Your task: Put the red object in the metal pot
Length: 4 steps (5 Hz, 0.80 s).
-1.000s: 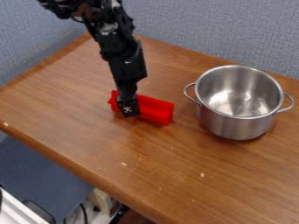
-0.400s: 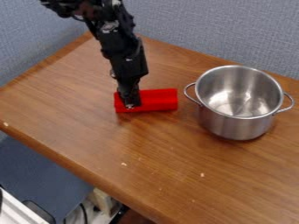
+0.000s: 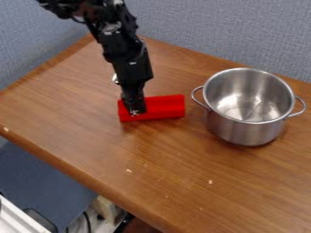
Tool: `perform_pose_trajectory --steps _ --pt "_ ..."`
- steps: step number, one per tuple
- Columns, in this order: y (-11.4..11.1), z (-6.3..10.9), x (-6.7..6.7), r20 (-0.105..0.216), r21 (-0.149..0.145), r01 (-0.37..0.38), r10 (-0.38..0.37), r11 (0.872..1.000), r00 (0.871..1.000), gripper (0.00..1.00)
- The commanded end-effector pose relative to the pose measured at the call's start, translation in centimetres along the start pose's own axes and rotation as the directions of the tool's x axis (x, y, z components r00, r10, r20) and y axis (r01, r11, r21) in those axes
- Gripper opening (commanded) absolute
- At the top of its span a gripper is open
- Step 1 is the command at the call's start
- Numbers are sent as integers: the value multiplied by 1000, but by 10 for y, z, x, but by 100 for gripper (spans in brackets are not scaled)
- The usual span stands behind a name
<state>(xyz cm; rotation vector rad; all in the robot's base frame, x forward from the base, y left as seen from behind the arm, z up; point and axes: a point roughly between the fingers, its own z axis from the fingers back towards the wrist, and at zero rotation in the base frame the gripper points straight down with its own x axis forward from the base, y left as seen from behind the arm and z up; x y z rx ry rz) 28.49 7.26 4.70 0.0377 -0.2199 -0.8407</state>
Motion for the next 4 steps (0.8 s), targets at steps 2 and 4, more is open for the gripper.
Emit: perform_pose_trajectory --steps 2,4 --pt "3 25 2 39 48 -35 33 998 999 0" --pt "6 62 8 34 124 -114 111 986 993 0"
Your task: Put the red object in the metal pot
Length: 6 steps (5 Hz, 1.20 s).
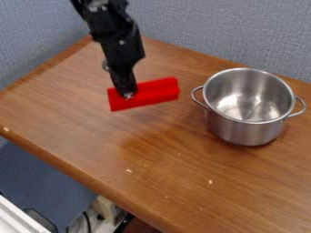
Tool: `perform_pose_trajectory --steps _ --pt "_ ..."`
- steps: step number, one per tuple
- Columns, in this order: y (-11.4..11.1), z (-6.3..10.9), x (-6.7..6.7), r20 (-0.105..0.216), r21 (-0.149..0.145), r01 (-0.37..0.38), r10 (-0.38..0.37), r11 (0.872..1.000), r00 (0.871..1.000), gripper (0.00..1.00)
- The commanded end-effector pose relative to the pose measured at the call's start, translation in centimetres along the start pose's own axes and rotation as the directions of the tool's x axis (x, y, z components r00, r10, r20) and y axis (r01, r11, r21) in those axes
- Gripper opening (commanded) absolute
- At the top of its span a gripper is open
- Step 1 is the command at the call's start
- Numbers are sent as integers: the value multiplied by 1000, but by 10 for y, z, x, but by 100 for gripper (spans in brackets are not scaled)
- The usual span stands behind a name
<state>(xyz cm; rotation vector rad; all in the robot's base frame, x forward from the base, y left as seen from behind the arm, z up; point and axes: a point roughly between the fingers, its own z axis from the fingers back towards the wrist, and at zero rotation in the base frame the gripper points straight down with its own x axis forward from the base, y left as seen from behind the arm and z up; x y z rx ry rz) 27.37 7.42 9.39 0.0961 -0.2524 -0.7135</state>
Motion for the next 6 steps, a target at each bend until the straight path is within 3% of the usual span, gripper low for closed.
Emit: perform_pose_trajectory --steps 1,2,3,5,6 --pt "2 30 26 58 76 16 -21 997 998 0" --pt "-4 43 53 78 90 56 -63 994 995 0" --pt "-16 52 85 86 74 109 -115 991 990 0" --pt "-45 41 131 99 -3 201 -200 980 975 0" --pt "-56 35 142 101 -17 200 -198 980 975 0"
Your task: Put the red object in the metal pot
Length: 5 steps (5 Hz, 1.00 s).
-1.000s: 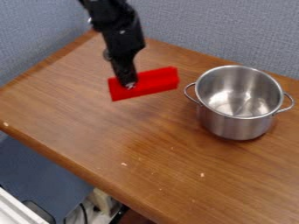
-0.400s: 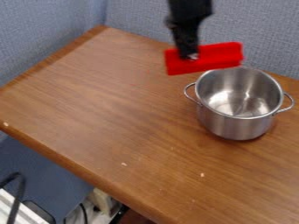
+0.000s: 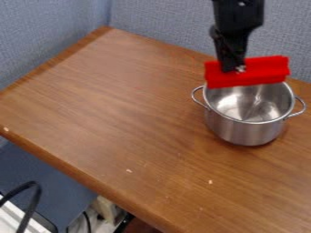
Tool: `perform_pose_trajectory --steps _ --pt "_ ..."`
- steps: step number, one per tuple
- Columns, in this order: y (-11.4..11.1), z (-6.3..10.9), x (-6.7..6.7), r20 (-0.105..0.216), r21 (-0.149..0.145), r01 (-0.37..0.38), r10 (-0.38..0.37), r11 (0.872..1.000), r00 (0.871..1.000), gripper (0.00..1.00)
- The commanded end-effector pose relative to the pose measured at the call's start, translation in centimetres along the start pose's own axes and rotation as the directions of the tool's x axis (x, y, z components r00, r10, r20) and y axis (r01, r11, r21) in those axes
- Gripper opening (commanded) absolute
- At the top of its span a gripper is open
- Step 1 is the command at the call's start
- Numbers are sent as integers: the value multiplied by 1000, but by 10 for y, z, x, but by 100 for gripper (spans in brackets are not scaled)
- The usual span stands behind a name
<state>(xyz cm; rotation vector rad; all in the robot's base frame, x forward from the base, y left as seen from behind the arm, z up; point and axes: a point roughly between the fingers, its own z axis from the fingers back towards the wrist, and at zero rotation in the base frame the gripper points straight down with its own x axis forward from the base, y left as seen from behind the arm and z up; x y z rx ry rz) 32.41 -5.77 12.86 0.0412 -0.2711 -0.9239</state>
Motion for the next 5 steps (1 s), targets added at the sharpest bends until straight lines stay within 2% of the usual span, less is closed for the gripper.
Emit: perform_pose_trajectory --steps 1,2,3,4,5 --pt "13 10 2 25 50 -23 21 998 999 0" --pt "20 0 -7 5 48 -47 46 998 999 0" --pt "27 -4 -19 -14 54 -79 80 995 997 0" --pt "32 -7 -26 -25 60 -121 122 991 992 0" --pt "31 -8 -28 -16 51 -168 169 984 985 0"
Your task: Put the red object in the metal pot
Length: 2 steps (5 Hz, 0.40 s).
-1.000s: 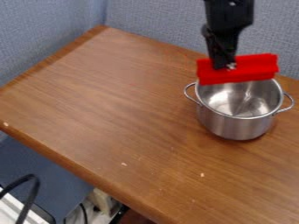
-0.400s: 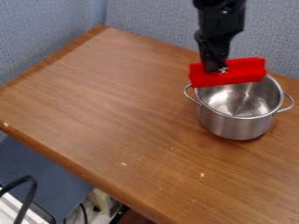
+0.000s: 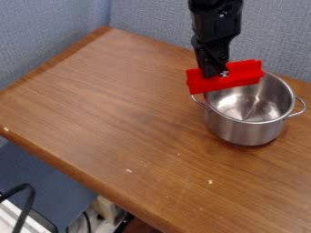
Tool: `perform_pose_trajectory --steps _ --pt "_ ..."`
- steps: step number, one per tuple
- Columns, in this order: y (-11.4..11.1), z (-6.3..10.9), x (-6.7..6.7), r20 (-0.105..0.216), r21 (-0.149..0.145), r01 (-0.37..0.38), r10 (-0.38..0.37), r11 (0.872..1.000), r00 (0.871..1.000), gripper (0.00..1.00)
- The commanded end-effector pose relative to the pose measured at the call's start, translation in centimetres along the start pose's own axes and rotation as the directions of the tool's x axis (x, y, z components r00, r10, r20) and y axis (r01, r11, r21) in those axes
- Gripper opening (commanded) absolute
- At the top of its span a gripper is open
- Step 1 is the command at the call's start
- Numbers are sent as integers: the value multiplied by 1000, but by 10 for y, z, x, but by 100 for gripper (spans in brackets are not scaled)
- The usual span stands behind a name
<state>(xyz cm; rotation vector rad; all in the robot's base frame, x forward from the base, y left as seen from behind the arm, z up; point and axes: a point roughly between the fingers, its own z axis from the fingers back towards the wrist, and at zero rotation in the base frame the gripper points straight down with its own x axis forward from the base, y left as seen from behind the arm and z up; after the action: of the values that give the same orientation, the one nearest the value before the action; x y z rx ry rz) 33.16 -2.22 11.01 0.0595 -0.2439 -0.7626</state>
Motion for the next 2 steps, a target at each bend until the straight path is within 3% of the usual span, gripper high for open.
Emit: perform_pose_trajectory --steps 1,2 --pt "-2 3 12 36 10 21 -21 1000 999 0" --pt "-10 -3 21 52 -2 47 -47 999 998 0"
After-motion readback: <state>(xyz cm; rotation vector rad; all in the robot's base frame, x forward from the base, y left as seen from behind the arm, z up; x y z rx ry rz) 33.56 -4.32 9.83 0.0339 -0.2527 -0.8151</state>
